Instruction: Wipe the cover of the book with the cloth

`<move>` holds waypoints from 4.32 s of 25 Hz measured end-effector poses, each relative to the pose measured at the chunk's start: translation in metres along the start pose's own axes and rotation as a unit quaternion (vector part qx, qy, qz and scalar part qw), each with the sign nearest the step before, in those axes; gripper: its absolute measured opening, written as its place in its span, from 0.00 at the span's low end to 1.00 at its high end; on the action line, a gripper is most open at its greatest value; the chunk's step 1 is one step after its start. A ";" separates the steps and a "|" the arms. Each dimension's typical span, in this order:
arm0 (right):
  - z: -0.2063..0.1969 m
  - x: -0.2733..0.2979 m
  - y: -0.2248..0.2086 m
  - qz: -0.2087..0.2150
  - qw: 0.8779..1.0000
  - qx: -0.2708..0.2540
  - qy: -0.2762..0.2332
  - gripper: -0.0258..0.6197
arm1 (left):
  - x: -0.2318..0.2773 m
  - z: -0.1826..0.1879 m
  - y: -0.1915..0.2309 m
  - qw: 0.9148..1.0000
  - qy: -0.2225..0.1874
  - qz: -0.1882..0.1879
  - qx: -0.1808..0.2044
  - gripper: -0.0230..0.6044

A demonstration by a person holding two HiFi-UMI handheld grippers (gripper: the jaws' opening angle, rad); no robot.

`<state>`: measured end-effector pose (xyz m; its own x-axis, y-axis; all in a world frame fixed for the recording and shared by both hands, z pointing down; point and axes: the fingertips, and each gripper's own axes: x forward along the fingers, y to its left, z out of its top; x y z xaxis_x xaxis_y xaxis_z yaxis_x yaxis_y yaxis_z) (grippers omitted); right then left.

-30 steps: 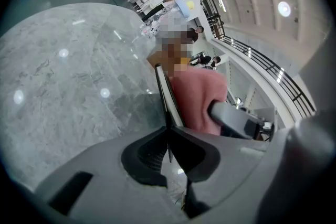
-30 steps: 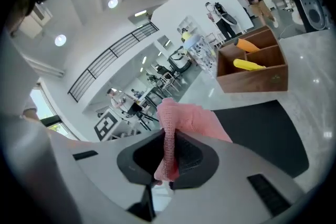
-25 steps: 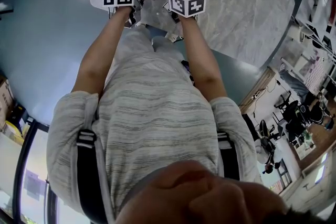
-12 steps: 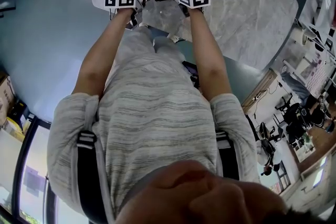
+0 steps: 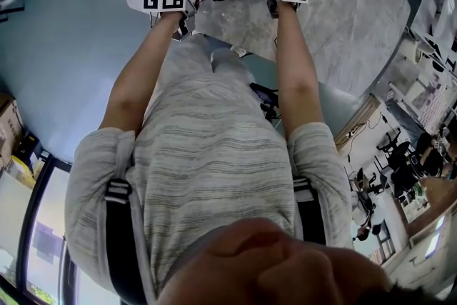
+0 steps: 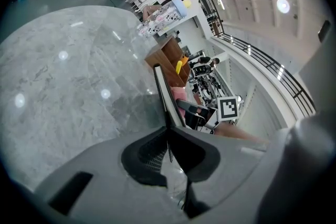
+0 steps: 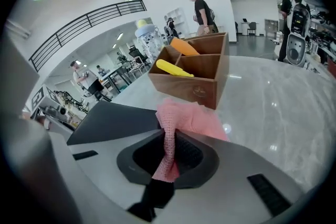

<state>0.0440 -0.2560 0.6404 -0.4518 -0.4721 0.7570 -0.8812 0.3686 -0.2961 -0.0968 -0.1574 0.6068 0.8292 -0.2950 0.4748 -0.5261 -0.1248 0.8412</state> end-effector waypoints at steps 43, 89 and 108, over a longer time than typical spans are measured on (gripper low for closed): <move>0.027 0.018 0.078 0.067 0.997 -0.006 -0.042 0.09 | 0.002 -0.003 0.006 1.000 0.001 0.005 -0.006 0.08; -0.045 -0.107 0.196 0.191 0.980 -0.007 -0.054 0.09 | -0.006 -0.003 0.005 0.998 0.010 0.066 0.023 0.09; -0.042 -0.163 0.142 0.140 0.984 0.015 -0.113 0.09 | -0.015 -0.008 -0.054 0.971 0.030 0.104 0.213 0.14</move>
<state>-0.0014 -0.0934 0.4997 -0.6933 -0.5223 0.4965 -0.7205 0.4875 -0.4931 -0.0788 -0.1390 0.5561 0.6990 -0.3015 0.6484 -0.7034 -0.4532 0.5475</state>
